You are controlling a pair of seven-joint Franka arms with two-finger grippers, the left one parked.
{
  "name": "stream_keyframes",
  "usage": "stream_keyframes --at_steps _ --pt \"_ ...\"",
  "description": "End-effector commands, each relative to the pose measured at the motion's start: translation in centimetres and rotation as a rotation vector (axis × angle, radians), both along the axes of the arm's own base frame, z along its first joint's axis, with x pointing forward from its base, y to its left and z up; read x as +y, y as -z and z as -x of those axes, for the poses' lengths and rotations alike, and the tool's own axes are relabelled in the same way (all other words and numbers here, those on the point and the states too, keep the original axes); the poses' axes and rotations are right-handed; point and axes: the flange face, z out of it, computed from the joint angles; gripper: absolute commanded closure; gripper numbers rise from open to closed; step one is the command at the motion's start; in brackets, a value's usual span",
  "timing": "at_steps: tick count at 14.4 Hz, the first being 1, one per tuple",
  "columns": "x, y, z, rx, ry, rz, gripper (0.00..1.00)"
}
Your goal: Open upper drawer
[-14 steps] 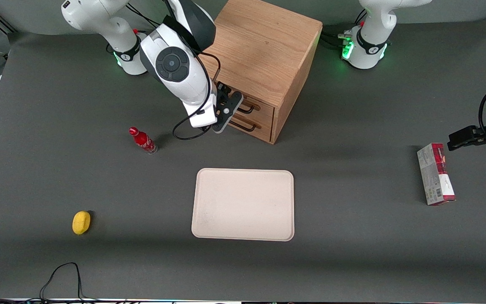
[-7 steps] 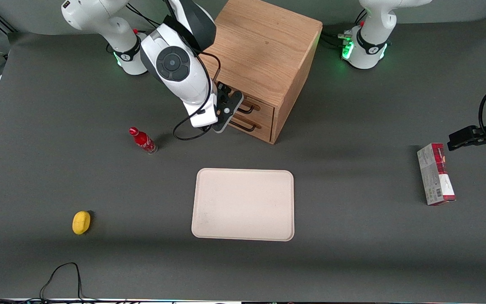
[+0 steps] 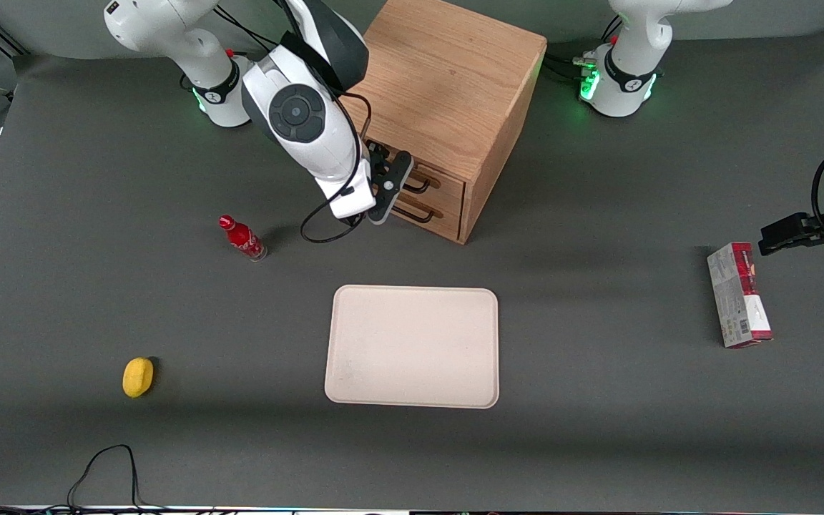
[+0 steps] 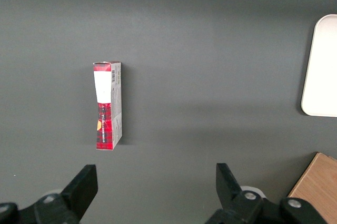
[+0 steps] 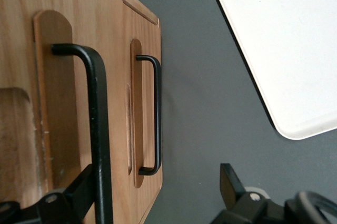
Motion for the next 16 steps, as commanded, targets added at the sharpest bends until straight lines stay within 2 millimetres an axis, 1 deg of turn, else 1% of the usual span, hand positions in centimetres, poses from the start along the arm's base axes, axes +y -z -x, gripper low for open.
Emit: stream_keyframes --at_steps 1,3,4,7,9,11,14,16 --pt "0.1 0.3 -0.3 -0.035 -0.033 -0.001 0.0" --pt "0.0 1.1 -0.6 -0.024 -0.025 0.002 0.0" --pt "0.0 1.8 -0.8 -0.016 -0.018 0.008 0.0" --pt "-0.4 2.2 -1.3 -0.01 0.002 0.014 0.0" --pt "-0.7 2.1 -1.6 -0.008 0.009 0.016 0.0" --pt "-1.3 1.3 -2.5 -0.016 0.026 0.01 0.0" --pt "-1.0 0.9 -3.6 -0.027 0.066 0.005 0.0" --pt "-1.1 1.1 -4.7 -0.032 0.078 0.003 0.0"
